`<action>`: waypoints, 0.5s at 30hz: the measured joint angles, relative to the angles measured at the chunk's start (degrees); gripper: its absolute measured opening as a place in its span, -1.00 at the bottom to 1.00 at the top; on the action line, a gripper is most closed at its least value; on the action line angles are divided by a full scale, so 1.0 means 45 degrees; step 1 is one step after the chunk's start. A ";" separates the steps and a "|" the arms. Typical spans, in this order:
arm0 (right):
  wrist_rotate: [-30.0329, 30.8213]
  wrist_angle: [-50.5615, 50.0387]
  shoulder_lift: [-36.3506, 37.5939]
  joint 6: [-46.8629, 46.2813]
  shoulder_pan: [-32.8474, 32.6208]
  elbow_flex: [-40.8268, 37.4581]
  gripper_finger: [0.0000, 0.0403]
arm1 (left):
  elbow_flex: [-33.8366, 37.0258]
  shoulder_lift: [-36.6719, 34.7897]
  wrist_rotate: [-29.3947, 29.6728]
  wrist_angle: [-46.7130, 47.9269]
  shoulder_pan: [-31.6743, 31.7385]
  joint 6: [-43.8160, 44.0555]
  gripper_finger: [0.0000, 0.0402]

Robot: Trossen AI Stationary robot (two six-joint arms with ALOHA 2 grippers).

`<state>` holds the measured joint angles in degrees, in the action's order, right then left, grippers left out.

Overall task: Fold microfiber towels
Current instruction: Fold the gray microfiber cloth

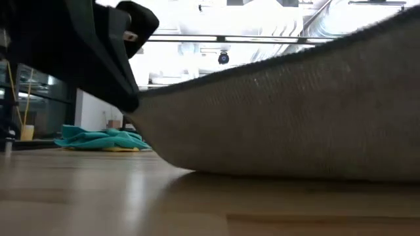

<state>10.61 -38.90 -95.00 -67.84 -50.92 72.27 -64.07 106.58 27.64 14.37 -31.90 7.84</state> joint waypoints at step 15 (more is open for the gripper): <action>0.0031 -0.3559 -0.0321 -0.4407 -0.0835 0.0000 -1.00 | -0.0010 -0.0590 -0.0662 -0.0539 0.2607 -0.1143 -1.00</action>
<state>10.75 -54.92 -96.44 -87.67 -54.67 72.27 -64.12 103.92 24.66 11.95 -20.17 2.70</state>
